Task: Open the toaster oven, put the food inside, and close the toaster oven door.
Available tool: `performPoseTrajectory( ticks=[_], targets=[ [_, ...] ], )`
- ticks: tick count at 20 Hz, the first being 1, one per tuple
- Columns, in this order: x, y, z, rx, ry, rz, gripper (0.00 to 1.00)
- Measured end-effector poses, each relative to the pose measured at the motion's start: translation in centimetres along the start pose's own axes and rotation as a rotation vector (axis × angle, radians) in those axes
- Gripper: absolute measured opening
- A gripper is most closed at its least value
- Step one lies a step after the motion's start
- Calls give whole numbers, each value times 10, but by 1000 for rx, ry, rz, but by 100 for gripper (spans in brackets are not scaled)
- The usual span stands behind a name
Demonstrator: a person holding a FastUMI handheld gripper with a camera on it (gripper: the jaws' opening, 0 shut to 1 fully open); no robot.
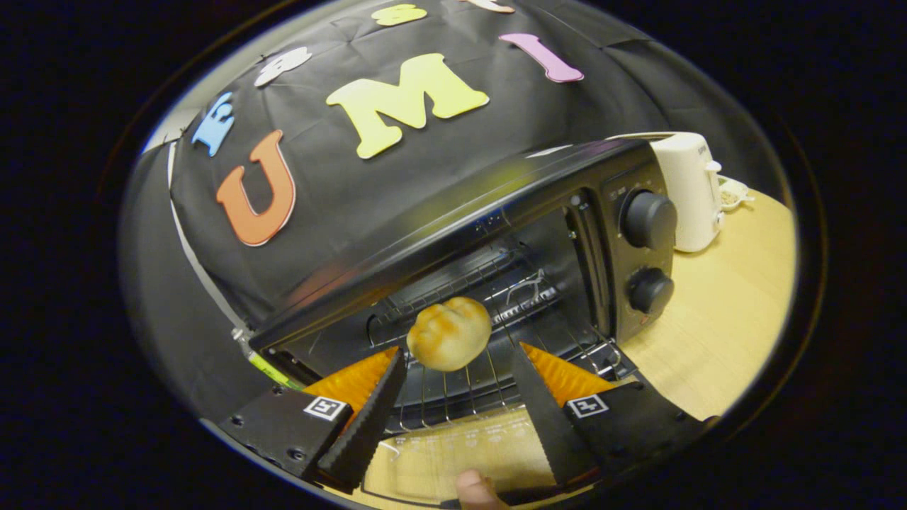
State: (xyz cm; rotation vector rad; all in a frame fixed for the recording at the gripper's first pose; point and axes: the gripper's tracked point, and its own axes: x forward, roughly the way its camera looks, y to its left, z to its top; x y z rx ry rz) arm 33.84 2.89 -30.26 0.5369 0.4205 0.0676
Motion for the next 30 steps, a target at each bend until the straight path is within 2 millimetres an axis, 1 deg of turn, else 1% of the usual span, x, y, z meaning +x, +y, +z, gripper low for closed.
performPoseTrajectory(
  ticks=[3, 6, 9, 12, 15, 17, 20, 22, 24, 28, 30],
  targets=[
    [-34, 3, -4, -69, 16, -6, 98],
    [-67, 7, -12, -87, 53, -25, 99],
    [-93, 6, -29, -174, 109, -51, 100],
    [-107, 6, -48, -245, 146, -71, 100],
    [-115, -2, -78, -323, 219, -101, 100],
    [-119, -4, -98, -368, 276, -122, 100],
    [-122, -5, -118, -401, 333, -137, 100],
    [-120, -10, -126, -407, 358, -154, 100],
    [-115, -10, -131, -404, 372, -156, 100],
    [-105, -19, -132, -407, 372, -180, 100],
    [-100, -19, -132, -382, 369, -171, 100]
  ],
)
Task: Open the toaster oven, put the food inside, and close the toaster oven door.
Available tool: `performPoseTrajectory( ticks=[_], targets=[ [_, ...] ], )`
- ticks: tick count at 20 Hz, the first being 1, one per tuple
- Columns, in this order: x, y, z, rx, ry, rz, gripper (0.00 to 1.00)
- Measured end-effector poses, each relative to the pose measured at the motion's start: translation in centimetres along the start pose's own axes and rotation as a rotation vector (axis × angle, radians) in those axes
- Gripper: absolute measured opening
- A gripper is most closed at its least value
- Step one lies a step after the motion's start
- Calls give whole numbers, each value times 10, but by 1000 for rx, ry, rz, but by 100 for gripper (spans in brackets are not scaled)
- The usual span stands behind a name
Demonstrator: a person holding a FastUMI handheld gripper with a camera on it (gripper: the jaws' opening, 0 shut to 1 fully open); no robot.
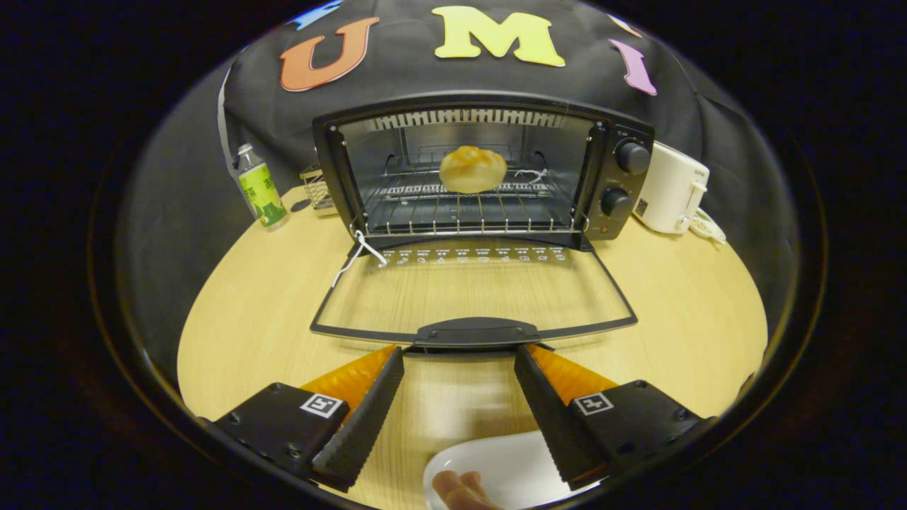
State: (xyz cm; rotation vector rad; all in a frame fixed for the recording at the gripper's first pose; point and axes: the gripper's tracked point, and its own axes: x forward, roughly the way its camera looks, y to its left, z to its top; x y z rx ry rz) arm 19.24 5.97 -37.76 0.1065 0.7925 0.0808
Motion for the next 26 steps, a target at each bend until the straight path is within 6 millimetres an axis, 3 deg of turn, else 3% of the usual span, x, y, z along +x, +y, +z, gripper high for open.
performPoseTrajectory(
  ticks=[6, 18, 26],
  targets=[
    [-8, 1, 6, 13, 9, 5, 100],
    [-36, 3, 49, 43, -124, 18, 100],
    [-45, 9, 103, -93, -362, -77, 100]
  ],
)
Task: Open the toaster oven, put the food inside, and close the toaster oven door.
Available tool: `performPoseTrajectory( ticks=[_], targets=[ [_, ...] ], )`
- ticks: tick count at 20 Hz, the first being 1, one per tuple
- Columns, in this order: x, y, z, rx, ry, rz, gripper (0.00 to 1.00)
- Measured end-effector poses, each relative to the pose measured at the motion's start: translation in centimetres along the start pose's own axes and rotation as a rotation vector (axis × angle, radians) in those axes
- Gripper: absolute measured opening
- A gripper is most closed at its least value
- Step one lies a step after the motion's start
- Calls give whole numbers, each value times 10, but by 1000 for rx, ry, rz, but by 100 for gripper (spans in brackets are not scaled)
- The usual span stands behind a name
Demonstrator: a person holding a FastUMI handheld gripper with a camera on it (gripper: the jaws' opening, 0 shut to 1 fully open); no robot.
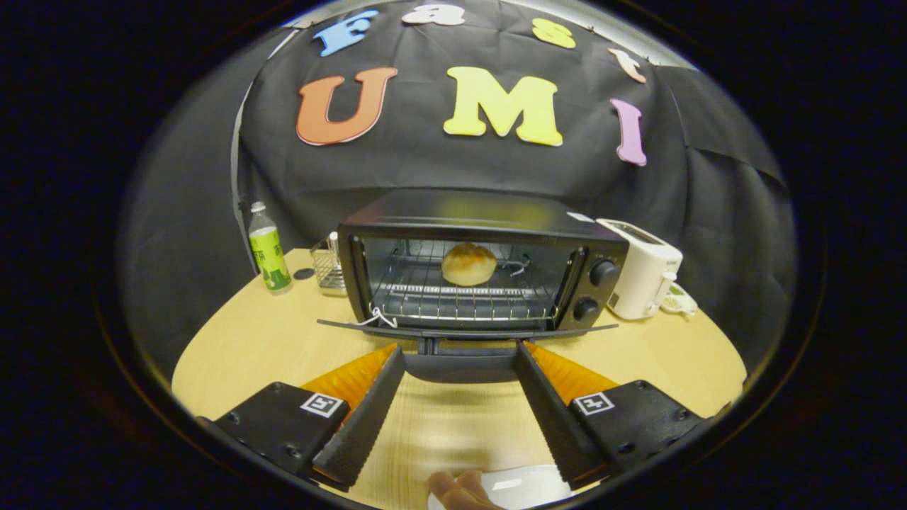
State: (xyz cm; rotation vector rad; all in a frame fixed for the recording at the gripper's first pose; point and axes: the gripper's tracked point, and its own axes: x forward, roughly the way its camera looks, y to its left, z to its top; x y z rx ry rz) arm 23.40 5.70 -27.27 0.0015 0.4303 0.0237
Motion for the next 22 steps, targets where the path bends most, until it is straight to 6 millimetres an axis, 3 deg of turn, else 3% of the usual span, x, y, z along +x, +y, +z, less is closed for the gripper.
performPoseTrajectory(
  ticks=[5, 8, 12, 16, 22],
  targets=[
    [6, 1, 21, -11, -88, -5, 100],
    [9, 11, 37, 48, -139, 47, 100],
    [-3, 7, 42, 59, -140, 60, 100],
    [-31, -10, 50, 55, -146, 45, 100],
    [-103, -36, 65, 76, -194, 50, 100]
  ],
)
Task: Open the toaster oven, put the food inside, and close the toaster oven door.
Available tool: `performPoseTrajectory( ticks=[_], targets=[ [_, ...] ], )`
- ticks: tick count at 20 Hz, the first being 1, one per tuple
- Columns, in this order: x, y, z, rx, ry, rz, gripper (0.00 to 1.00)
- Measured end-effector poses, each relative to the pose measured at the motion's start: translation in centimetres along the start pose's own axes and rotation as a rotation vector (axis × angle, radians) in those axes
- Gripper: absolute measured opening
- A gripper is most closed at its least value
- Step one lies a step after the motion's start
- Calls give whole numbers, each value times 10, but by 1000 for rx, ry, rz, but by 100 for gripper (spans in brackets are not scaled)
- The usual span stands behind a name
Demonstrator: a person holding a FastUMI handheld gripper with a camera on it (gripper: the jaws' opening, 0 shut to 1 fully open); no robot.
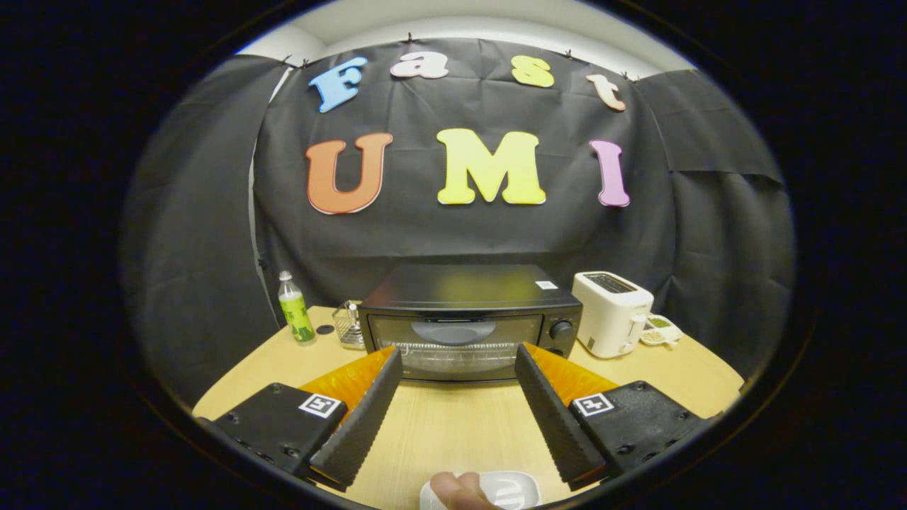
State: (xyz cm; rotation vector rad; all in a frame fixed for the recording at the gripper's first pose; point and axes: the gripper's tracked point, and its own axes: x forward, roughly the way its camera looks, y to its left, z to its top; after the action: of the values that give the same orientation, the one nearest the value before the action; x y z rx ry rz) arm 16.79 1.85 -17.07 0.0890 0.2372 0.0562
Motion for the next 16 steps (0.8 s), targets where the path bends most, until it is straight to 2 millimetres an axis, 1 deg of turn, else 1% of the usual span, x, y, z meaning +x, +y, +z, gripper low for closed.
performPoseTrajectory(
  ticks=[3, 5, 6, 8, 10, 13, 16],
  targets=[
    [-37, -14, 14, 22, -27, -5, 100],
    [-62, -20, 19, 43, -25, 12, 100],
    [-73, -27, 22, 64, -26, 7, 100],
    [-96, -37, 32, 92, -44, 3, 100],
    [-117, -43, 45, 88, -75, -15, 100],
    [-147, -45, 53, 57, -107, -16, 100],
    [-172, -45, 53, 47, -126, -10, 100]
  ],
)
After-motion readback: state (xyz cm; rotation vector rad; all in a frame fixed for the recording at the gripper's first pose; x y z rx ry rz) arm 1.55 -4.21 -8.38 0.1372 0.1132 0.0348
